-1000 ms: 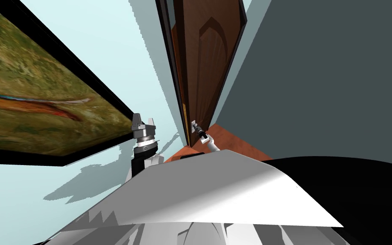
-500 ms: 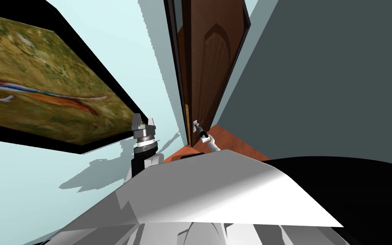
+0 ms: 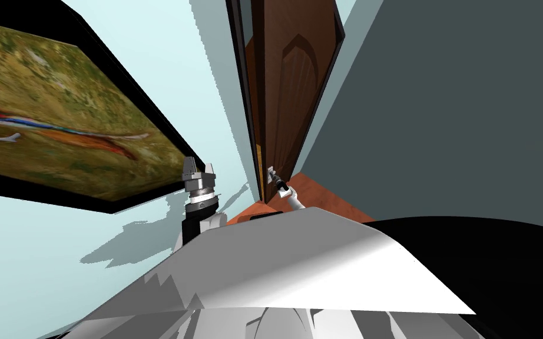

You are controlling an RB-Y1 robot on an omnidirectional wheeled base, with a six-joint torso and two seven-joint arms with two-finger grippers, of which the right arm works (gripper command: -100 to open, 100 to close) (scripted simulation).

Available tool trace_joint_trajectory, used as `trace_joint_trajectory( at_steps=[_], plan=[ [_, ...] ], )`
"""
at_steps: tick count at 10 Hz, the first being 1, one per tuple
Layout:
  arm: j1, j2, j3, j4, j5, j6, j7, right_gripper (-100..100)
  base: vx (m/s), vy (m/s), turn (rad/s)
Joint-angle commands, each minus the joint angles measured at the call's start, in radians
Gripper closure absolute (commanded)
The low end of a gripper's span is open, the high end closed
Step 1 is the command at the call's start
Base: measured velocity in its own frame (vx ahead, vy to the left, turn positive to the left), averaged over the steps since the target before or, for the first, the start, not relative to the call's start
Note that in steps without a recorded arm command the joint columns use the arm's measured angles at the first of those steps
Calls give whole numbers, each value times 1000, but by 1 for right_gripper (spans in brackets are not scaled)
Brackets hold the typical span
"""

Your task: Pull the door open

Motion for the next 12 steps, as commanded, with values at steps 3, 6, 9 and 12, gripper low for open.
trace_joint_trajectory(
  at_steps=[3, 6, 9, 12],
  plan=[
    [-13, -8, 1, 18, -18, -12, -35, 100, -28, 3, 42],
    [-15, -21, 8, 20, -48, -23, -95, 100, -74, -50, 122],
    [-18, -34, 16, 22, -79, -35, -156, 100, -69, -62, 102],
    [-20, -49, 24, 25, -114, -49, -227, 100, -57, -57, 109]
  ],
)
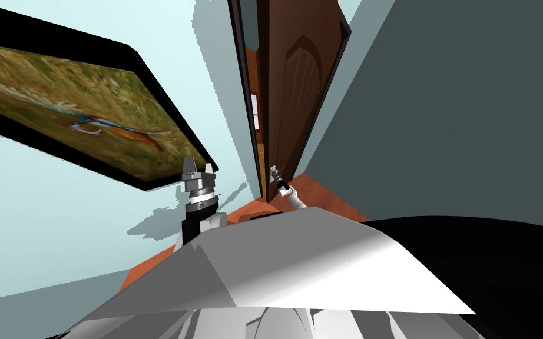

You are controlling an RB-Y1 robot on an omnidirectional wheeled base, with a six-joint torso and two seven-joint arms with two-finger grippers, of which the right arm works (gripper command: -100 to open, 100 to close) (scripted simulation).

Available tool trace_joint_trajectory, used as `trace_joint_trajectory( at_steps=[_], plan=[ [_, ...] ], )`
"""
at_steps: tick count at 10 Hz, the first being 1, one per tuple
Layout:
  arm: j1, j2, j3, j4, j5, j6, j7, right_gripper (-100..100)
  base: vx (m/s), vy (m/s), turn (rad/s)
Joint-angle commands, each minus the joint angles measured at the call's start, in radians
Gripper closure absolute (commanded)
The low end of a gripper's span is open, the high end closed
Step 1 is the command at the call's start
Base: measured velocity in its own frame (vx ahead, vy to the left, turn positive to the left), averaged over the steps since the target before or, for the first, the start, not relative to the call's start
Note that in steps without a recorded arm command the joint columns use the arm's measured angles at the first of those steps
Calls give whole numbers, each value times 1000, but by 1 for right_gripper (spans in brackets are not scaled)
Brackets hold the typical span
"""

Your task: Pull the door open

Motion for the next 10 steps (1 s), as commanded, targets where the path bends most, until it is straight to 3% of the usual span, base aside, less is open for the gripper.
trace_joint_trajectory(
  at_steps=[1, 10],
  plan=[
    [11, -19, -3, -2, -23, 9, -47, 100, -73, -73, 146],
    [2, -65, 26, 6, -146, -38, -283, 100, -62, -69, 128]
  ],
)
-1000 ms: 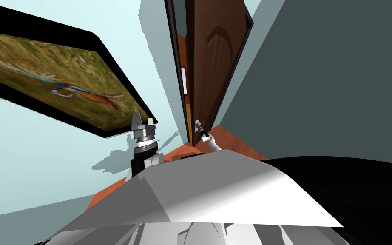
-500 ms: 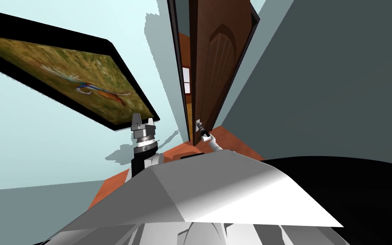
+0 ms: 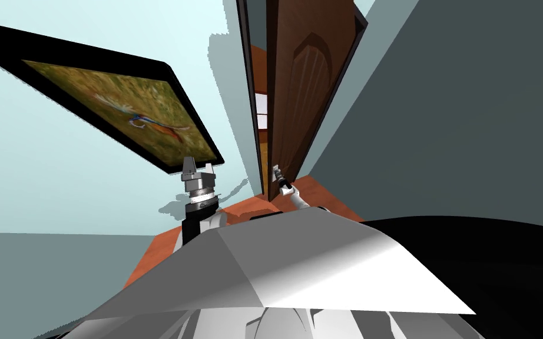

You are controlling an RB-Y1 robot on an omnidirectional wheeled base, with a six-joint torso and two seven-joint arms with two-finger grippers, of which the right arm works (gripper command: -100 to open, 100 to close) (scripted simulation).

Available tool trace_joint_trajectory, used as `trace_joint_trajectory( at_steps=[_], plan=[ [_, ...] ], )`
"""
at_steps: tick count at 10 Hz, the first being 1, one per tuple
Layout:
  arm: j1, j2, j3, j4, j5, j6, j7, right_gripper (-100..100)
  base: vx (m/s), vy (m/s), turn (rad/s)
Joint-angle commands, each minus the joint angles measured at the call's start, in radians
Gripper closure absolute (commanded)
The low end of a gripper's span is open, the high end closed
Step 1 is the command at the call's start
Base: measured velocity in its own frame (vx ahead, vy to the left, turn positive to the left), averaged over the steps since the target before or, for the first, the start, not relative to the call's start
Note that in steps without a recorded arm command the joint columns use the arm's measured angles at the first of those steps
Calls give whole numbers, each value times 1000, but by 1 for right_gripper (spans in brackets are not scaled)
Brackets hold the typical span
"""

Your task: Pull the door open

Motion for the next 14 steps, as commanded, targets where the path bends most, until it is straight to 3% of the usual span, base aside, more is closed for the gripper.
trace_joint_trajectory(
  at_steps=[1, 5, 6, 11, 12, 13, 14],
  plan=[
    [8, -9, -3, 12, -12, 2, -30, 100, -44, -58, 67],
    [4, -28, 9, 16, -64, -18, -135, 100, -46, -52, 111],
    [7, -36, 19, -4, -29, -40, -79, -100, -48, -20, 60],
    [46, -109, 44, -43, 58, -102, 45, -100, -22, -13, 14],
    [46, -109, 44, -43, 58, -102, 51, -100, -7, -19, 6],
    [56, -128, 51, -54, 80, -117, 89, -100, -4, -19, -2],
    [56, -128, 51, -54, 80, -117, 89, -100, -19, -18, -4]
  ],
)
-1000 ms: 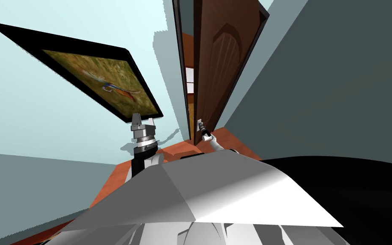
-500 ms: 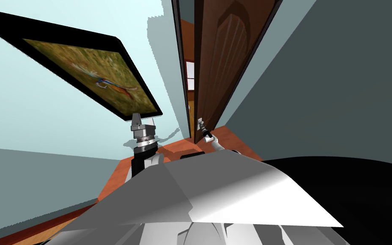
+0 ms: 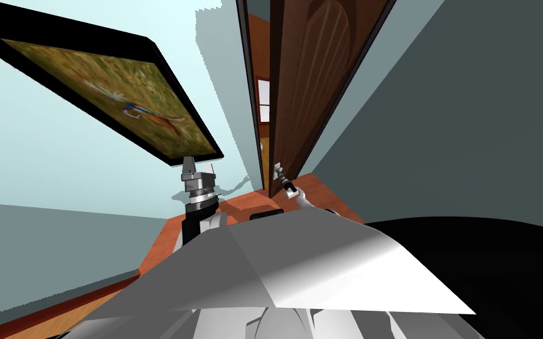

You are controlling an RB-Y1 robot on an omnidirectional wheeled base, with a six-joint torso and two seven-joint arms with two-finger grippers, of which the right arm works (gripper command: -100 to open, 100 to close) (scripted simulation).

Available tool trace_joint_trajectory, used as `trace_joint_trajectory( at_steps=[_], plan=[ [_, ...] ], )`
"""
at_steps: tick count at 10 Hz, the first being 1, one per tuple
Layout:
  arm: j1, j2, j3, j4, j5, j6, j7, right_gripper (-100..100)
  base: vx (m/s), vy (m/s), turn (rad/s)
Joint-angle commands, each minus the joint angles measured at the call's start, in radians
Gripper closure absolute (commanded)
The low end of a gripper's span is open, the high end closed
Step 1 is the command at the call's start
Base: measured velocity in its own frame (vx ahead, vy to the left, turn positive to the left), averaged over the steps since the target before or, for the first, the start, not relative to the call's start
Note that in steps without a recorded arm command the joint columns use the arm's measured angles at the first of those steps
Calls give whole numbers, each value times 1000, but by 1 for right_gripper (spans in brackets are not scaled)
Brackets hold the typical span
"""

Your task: Pull the door open

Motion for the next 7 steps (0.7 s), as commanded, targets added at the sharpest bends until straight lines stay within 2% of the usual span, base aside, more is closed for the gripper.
trace_joint_trajectory(
  at_steps=[1, 2, 4, 5, 6, 7],
  plan=[
    [-8, -28, -7, -16, 23, -35, 42, -100, -21, -16, 16],
    [-8, -28, -7, -16, 23, -35, 42, -100, -11, -18, -16],
    [14, -69, 7, -38, 71, -69, 112, -100, -19, -39, -15],
    [14, -69, 7, -38, 71, -69, 125, -100, -27, -36, 9],
    [26, -91, 14, -49, 96, -87, 162, -100, -26, -26, 12],
    [26, -91, 14, -49, 96, -87, 166, -100, -14, -15, 4]
  ],
)
